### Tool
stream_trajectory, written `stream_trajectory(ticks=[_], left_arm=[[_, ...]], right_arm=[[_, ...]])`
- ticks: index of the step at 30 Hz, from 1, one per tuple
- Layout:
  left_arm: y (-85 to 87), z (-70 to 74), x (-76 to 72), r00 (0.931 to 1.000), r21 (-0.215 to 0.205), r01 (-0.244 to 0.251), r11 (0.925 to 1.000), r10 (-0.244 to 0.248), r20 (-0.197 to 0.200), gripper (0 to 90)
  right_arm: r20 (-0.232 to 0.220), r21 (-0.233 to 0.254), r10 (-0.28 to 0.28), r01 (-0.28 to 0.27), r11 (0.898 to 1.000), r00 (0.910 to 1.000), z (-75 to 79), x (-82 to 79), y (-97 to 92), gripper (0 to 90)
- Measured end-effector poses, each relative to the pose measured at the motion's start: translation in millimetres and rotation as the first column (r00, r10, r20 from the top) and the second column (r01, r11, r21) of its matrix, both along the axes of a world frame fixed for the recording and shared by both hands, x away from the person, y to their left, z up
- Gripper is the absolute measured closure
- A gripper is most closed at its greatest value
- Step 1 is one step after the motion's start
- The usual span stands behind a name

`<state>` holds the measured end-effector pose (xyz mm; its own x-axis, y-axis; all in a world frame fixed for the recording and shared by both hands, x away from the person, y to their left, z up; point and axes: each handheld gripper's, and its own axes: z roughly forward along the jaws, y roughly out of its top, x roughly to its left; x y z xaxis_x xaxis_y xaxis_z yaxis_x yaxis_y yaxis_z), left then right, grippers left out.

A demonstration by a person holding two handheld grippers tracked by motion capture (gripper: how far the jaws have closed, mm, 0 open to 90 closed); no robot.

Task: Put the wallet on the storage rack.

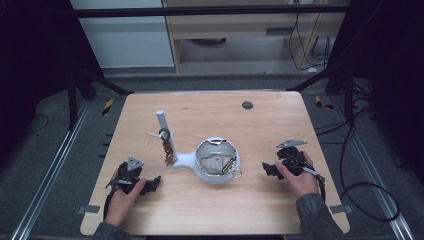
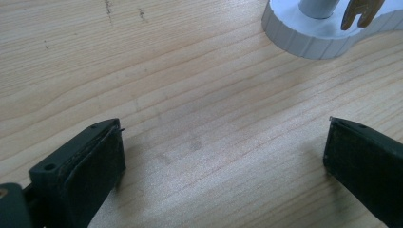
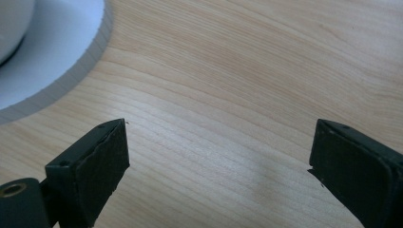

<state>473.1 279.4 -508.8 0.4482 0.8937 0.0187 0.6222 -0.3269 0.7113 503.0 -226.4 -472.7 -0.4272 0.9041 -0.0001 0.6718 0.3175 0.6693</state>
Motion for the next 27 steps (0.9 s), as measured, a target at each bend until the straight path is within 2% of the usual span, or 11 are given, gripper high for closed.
stream_trajectory(ticks=[6, 9, 16, 20, 25, 27], left_arm=[[0.1, 0.0, 0.0, 1.0, 0.0, 0.001, 1.0, -0.001, 0.0, 0.0], [0.0, 0.0, 0.0, 1.0, 0.0, 0.0, 1.0, 0.0, 0.0, 0.0], [0.0, 0.0, 0.1, 1.0, 0.0, 0.0, 1.0, 0.0, 0.0, 0.0], [-0.1, 0.0, 0.6, 1.0, 0.001, 0.002, 1.0, -0.002, 0.001, 0.0], [-0.1, 0.1, 0.8, 1.0, 0.002, 0.003, 1.0, -0.003, 0.001, 0.0], [-0.1, 0.1, 0.8, 1.0, 0.002, 0.003, 1.0, -0.003, 0.001, 0.0]], right_arm=[[-0.022, 0.001, -0.047, 0.047, 0.999, 0.9987, -11.1, 5.5, -4.4, 6.0], [-0.014, 0.002, -0.059, 0.059, 0.998, 0.9981, -14.6, 6.9, -5.2, 6.4], [-0.04, -0.003, -0.08, 0.08, 0.997, 0.9959, -27.8, 6.3, -6.1, 5.7], [-0.031, -0.023, -0.082, 0.081, 0.996, 0.9961, -29.7, 6.6, -4.8, 4.0], [-0.008, -0.011, -0.084, 0.084, 0.996, 0.9964, -32.6, 6.0, -3.6, 1.5], [0.024, 0.008, -0.094, 0.094, 0.996, 0.9952, -35.7, 3.9, -3.5, 0.7]])
